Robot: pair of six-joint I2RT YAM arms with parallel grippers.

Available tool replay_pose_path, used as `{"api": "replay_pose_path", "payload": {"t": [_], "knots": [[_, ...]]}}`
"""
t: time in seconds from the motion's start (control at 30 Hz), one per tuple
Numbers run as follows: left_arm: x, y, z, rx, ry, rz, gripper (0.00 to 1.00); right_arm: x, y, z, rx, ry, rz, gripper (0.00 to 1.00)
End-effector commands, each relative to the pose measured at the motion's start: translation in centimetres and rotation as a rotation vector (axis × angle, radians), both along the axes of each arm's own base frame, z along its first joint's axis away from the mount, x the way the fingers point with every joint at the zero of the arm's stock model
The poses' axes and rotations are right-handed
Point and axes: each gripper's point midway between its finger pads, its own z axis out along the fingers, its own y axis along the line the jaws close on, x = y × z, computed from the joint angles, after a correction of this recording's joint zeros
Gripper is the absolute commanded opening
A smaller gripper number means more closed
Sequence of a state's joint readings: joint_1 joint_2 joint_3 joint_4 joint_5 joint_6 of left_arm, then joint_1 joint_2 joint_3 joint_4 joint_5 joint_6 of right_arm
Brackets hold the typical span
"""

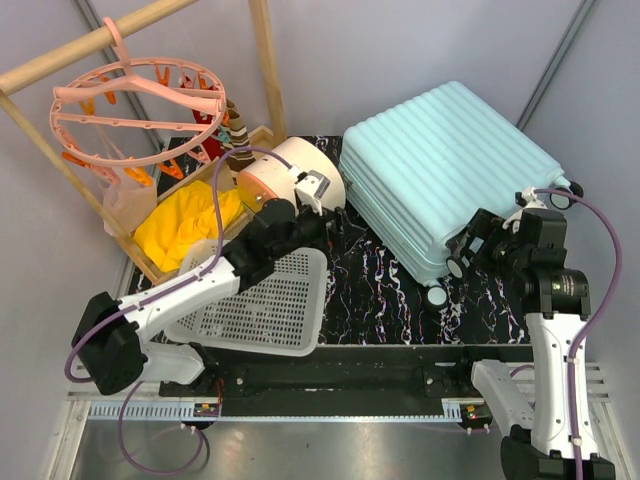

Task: Open, take out, and arrange the luggage
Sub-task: Adjust the luggage at the center of the board.

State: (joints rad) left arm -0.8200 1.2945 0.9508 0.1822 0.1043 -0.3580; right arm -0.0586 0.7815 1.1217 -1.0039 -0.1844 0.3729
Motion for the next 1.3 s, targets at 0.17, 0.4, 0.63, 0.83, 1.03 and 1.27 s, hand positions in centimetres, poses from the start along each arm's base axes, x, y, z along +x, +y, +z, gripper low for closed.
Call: {"api": "replay_pose_path", "payload": {"t": [0.17, 0.4, 0.63, 0.83, 1.03, 1.27], "knots": [[0.4, 2.7, 1.2, -0.066, 0.008, 0.034, 0.99, -4.1, -1.0, -1.8, -0.059, 0.149, -0.034, 0.68], [0.7, 3.1, 1.0, -0.074, 0.018, 0.037, 0.99, -3.2, -1.0, -4.0, -0.058, 0.170, -0.026, 0.67], [0.9, 3.4, 0.9, -0.070, 0.020, 0.045, 0.99, -0.5, -0.2, -4.3, -0.034, 0.091, 0.023, 0.69], [0.7, 3.6, 1.3, -0.074, 0.011, 0.041, 0.99, 1.8, -0.3, -4.8, -0.027, 0.057, 0.013, 0.72], [0.9, 4.0, 1.1, -0.069, 0.011, 0.050, 0.99, 2.9, -2.9, -4.8, -0.093, 0.021, -0.137, 0.63], [0.6, 4.6, 1.4, -0.069, 0.003, 0.053, 0.99, 3.5, -5.6, -1.6, -0.164, -0.110, -0.280, 0.35]]}}
